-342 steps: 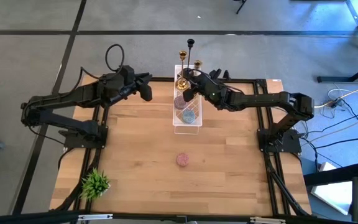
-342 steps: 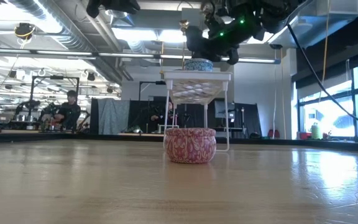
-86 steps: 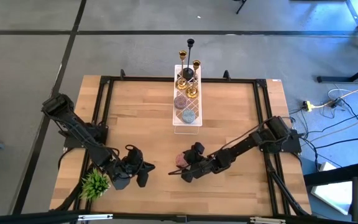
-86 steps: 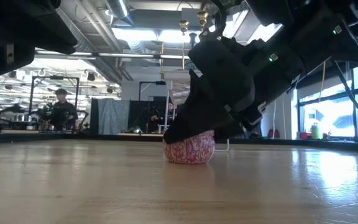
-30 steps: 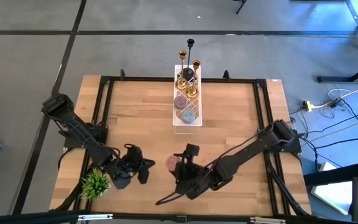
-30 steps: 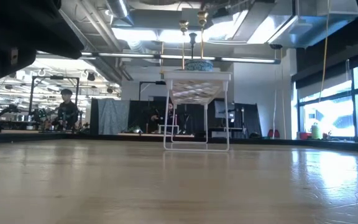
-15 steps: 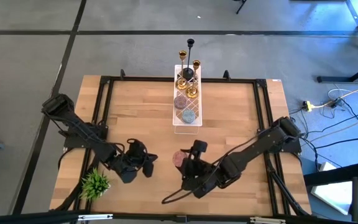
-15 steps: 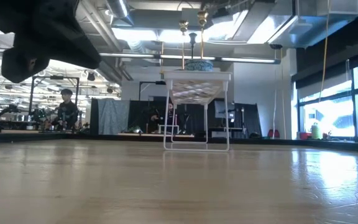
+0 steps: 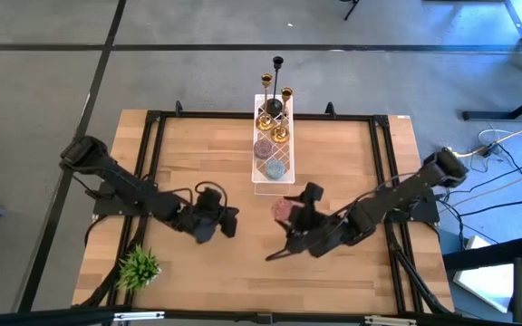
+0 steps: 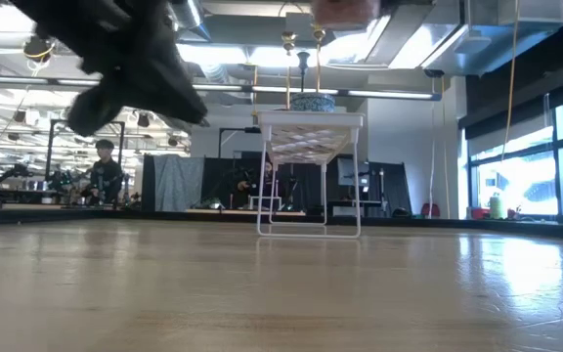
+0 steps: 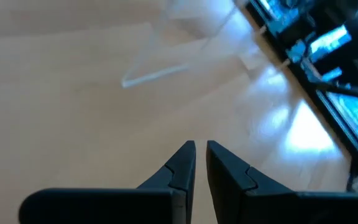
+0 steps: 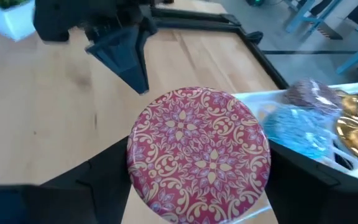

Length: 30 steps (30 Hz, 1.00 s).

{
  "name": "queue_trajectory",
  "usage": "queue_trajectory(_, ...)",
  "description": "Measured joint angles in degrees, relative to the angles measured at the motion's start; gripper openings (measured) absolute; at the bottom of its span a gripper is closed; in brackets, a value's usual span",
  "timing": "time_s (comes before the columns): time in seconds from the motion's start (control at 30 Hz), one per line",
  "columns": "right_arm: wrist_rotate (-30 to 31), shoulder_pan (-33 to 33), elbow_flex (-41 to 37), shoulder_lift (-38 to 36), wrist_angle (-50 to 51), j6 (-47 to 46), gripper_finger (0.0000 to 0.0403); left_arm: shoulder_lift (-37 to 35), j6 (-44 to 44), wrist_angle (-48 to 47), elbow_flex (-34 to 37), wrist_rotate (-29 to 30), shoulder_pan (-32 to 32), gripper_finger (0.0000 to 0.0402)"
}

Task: Pick & Place candle stick holders
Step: Put the pink scented candle on the shelf

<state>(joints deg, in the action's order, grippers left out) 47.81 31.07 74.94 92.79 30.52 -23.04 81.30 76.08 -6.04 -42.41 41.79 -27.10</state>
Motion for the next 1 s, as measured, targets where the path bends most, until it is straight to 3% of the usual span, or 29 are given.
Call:
queue_trajectory(0.37,0.39,-4.85,-12.22,-16.53,3.09,7.10,0.0295,-0.35,-5.36,9.28,-0.02,-2.39,12.27,0.0033)
queue_trajectory(0.6,-4.48,-9.44,-23.29,-26.33,-5.40,14.76,0.0295,-0.35,-5.83,12.62,-0.02,0.22,16.10,0.0033)
queue_trajectory(0.73,-8.70,-13.24,-27.49,-29.39,-10.00,18.53,0.0295,-1.74,-7.02,12.22,0.00,2.13,16.51,0.0033)
queue_trajectory(1.0,-16.44,-21.96,-30.05,-31.28,-15.97,26.12,0.0295,-7.12,-6.98,2.73,-0.04,7.77,20.18,0.0033)
